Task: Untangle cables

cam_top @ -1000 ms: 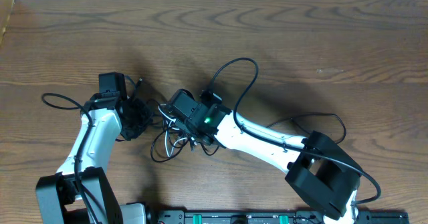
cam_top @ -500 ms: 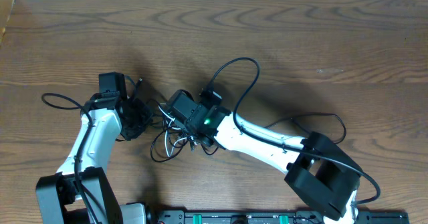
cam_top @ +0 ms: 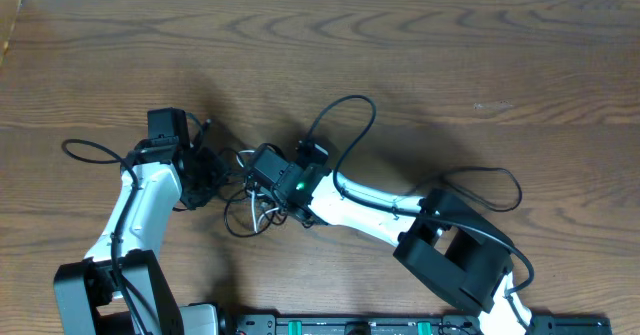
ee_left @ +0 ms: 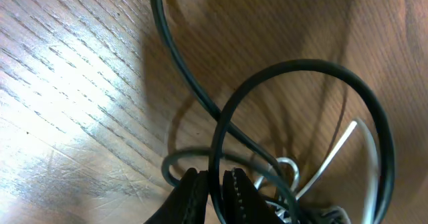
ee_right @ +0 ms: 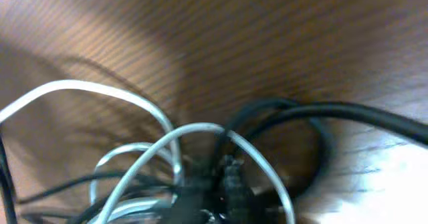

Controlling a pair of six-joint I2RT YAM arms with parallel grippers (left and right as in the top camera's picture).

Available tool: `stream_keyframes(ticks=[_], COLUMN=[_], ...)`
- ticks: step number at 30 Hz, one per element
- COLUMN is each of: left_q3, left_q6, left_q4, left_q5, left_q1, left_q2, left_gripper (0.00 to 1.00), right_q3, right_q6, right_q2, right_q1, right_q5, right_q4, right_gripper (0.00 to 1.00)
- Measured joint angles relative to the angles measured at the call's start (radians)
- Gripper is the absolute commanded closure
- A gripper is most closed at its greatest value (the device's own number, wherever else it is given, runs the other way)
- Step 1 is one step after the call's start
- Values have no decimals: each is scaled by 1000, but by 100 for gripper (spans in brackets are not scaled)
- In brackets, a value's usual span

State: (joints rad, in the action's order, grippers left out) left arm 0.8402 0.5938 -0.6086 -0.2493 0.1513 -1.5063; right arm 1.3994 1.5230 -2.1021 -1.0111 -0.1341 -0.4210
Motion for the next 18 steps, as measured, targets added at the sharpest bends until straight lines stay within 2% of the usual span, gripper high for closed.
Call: stream_keyframes(ticks=[8, 18], left_q3=[0, 0], left_q6=[0, 0], left_q4=[0, 0], left_q5=[0, 0], left_q1=[0, 0], left_q2=[0, 0], left_gripper=[86, 85], right_q3=[-5, -13], right_q6=[-180, -581], right_q2=[43, 356], right_q1=[23, 37], right_q5=[6, -14], right_q4=[-47, -55], right_gripper=[99, 99])
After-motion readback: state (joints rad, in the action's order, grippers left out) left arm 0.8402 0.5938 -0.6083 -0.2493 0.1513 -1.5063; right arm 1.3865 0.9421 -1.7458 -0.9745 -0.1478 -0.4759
